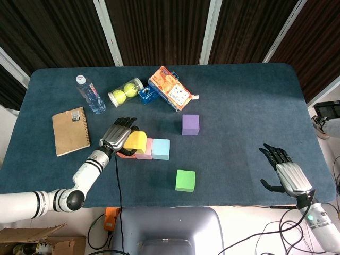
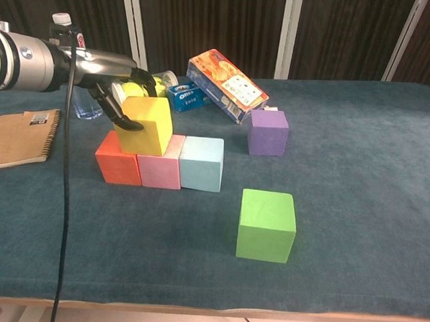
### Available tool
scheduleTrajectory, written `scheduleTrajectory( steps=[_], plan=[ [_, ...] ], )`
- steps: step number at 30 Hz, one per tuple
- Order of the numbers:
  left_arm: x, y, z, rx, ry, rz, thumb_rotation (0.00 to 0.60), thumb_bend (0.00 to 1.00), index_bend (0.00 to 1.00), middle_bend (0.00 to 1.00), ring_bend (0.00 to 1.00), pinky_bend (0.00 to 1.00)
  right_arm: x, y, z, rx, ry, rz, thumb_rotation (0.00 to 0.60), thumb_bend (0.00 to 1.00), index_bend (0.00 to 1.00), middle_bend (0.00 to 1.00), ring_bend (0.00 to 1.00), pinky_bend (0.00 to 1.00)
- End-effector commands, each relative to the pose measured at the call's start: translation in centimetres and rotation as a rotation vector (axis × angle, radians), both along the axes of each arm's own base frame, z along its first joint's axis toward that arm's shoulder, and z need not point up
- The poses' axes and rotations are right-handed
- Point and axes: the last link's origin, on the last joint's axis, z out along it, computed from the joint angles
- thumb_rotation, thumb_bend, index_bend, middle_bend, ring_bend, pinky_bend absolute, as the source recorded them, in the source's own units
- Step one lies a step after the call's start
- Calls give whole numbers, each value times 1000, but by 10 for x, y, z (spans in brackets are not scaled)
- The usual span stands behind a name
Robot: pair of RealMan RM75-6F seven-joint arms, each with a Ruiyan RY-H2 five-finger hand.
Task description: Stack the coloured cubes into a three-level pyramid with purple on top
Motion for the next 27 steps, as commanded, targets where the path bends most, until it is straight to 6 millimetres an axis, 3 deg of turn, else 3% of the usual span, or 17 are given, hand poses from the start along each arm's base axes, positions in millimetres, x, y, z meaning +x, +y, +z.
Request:
scheduleTrajectory(
  steps=[1,20,27],
  plan=[
    [2,-1,1,-10,-24,13,482,580,361,46,0,66,0,0,0,1,1,0,600,241,0,0,0,0],
    [0,0,-1,-14,-4,24,485,565,361,46,0,65,0,0,1,-1,-2,-1,600,241,0,0,0,0],
    [-1,0,-1,-12,3,17,518,558,349,46,0,65,0,0,0,2,-1,-3,600,240,0,0,0,0]
  ],
)
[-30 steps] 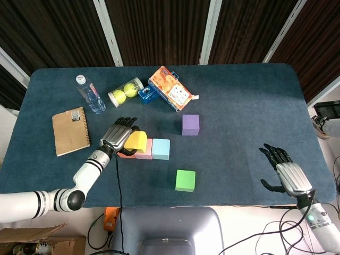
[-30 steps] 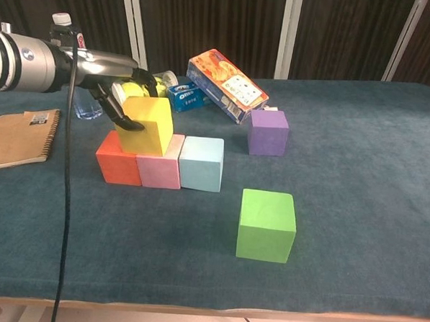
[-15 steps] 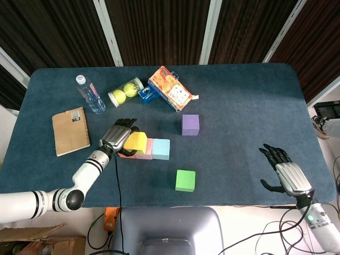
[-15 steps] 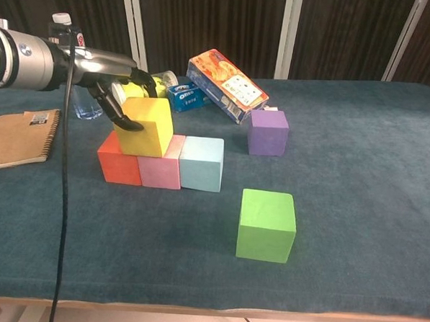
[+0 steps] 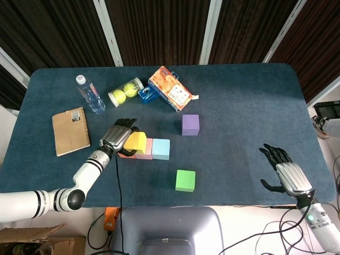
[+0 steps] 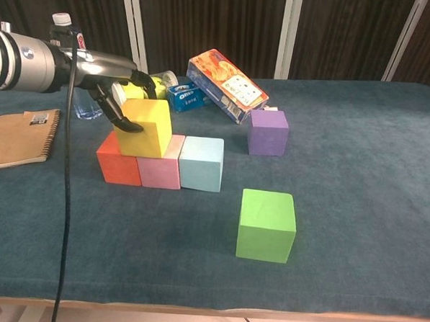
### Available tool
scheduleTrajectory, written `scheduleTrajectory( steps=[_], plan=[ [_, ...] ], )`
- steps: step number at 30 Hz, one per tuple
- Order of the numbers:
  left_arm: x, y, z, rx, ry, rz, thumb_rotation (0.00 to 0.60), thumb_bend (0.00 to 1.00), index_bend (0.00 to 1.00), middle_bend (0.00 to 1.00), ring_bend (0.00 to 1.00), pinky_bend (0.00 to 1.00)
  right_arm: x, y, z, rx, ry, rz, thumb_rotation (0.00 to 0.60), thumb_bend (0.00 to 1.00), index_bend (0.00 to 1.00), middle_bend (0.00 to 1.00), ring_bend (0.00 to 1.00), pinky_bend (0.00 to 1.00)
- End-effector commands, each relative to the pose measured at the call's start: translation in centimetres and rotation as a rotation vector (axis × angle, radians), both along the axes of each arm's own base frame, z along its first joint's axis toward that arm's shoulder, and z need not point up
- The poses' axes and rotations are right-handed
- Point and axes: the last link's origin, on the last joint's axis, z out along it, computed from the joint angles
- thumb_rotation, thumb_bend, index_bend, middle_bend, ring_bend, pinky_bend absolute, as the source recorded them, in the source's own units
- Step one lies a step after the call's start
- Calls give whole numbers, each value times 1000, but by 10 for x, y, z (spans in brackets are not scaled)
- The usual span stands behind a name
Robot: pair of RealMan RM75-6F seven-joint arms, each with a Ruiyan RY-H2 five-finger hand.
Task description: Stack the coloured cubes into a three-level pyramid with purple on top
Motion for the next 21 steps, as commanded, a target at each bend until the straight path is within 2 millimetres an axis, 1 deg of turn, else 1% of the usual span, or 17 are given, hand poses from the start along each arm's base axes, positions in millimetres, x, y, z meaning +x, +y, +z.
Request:
scheduleTrajectory(
  steps=[1,3,7,10,15,21],
  plan=[
    [0,0,0,2,2,-2,529,557,342,46,0,65,0,0,0,0,1,0,600,241,0,0,0,0],
    [-1,1,1,4,4,-4,550,554,326,46,0,66,0,0,0,0,0,0,600,240,0,0,0,0],
    [-2,1,0,3,11,-4,568,539,304,46,0,66,0,0,1,-2,-1,-1,600,241,0,0,0,0],
    [-2,1,-1,4,19,-5,592,525,296,46,0,66,0,0,1,-3,-3,-1,600,241,0,0,0,0],
    [-1,0,-2,4,24,-3,598,481,266,46,0,65,0,0,2,-3,-3,-1,600,241,0,0,0,0],
    [0,0,-3,12,23,0,600,414,261,46,0,65,0,1,2,-2,-3,-1,600,241,0,0,0,0]
  ],
)
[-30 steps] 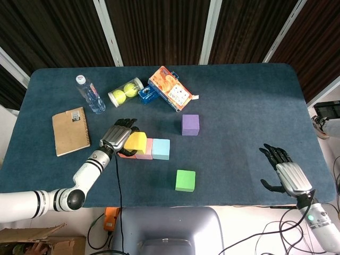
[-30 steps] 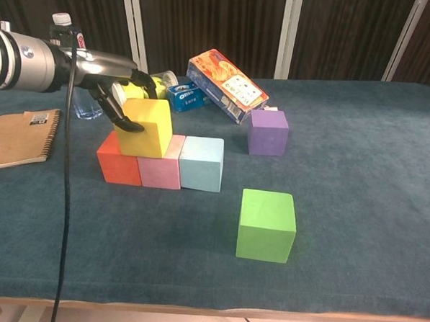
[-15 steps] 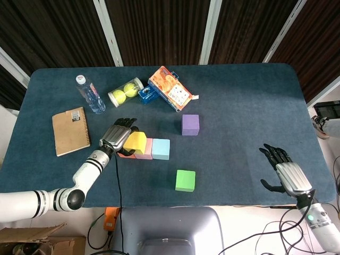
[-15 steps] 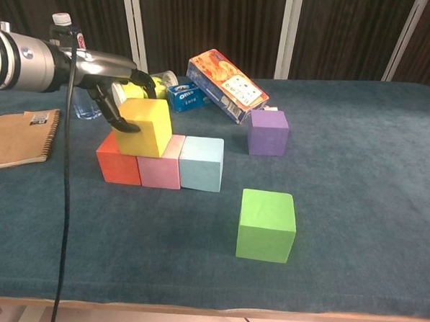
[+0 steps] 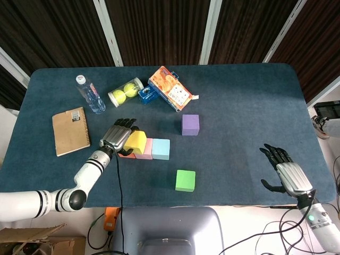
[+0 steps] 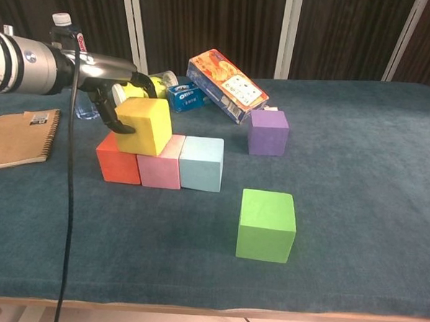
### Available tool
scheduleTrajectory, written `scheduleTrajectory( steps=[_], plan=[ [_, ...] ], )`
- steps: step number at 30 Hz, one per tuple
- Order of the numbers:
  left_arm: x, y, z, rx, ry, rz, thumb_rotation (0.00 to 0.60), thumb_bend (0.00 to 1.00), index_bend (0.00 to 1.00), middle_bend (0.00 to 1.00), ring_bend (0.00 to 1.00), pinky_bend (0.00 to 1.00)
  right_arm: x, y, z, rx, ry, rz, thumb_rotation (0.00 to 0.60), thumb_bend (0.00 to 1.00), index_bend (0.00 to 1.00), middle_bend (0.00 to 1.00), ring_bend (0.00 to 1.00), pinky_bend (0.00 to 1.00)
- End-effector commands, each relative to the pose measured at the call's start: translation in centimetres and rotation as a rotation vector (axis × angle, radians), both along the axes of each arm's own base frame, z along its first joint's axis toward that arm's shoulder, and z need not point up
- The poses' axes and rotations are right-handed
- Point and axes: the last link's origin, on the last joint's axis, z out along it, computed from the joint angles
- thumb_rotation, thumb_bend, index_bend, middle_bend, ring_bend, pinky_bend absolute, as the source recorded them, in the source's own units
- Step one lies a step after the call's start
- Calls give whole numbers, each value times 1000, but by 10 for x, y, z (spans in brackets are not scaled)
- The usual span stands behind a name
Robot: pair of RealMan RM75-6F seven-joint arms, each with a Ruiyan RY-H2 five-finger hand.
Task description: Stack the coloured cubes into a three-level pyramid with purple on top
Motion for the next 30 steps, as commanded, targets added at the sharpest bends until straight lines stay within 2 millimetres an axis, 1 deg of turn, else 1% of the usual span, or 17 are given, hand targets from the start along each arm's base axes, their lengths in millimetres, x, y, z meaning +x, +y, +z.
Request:
scheduleTrajectory(
  steps=[1,5,12,16,24,30],
  plan=[
    [0,0,0,1,-2,2,600,405,261,46,0,65,0,0,0,-1,0,0,600,241,0,0,0,0],
    [1,-1,1,2,-8,2,600,355,261,46,0,66,0,0,0,1,-1,-1,600,241,0,0,0,0],
    [-1,-2,2,9,4,-6,600,178,261,46,0,65,0,0,0,3,1,-1,600,241,0,0,0,0],
    [0,-2,2,17,9,-12,600,111,261,46,0,66,0,0,-1,4,2,-2,600,241,0,0,0,0],
    [1,-2,2,22,1,-15,598,34,261,46,0,65,0,0,0,3,1,-2,600,241,0,0,0,0],
    [-1,-3,-2,20,6,-28,593,19,261,46,0,66,0,0,0,1,0,-2,600,241,0,0,0,0]
  ],
)
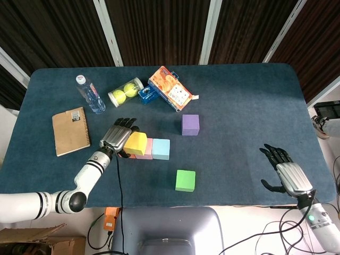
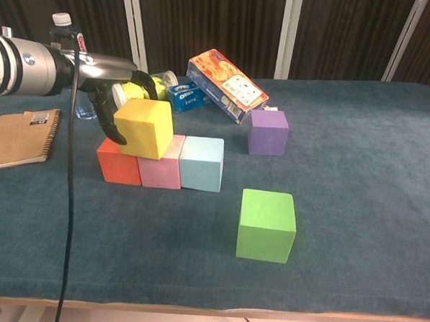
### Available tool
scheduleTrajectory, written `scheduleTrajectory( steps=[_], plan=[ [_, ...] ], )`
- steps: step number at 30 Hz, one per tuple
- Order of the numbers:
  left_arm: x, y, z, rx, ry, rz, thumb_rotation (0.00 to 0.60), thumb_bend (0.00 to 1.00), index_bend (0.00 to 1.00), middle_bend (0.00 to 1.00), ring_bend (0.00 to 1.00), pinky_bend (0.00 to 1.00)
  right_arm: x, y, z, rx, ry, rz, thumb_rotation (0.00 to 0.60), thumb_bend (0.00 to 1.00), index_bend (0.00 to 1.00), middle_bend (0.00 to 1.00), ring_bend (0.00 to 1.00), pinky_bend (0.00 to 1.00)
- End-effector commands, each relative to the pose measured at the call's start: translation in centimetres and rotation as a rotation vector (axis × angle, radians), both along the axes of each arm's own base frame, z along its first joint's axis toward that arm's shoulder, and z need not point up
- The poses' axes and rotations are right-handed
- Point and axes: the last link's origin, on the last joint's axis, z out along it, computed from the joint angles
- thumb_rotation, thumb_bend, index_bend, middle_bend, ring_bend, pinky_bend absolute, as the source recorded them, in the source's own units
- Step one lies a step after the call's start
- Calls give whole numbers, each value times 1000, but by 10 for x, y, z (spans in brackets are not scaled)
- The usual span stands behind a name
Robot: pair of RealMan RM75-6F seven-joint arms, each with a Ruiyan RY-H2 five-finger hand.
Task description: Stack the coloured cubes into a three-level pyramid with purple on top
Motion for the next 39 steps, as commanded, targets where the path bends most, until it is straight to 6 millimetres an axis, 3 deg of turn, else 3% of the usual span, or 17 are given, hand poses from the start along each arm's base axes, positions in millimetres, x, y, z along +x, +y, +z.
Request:
scheduleTrajectory(
  steps=[1,18,39],
  plan=[
    [0,0,-1,0,1,-2,592,17,261,47,0,65,0,0,0,0,0,0,600,241,0,0,0,0],
    [9,0,-13,38,-110,-101,475,0,261,63,0,66,0,0,1,3,-5,-2,600,241,0,0,0,0],
    [4,6,-20,79,-140,-128,472,0,261,63,0,66,-1,1,3,2,-12,0,600,241,0,0,0,0]
  ],
)
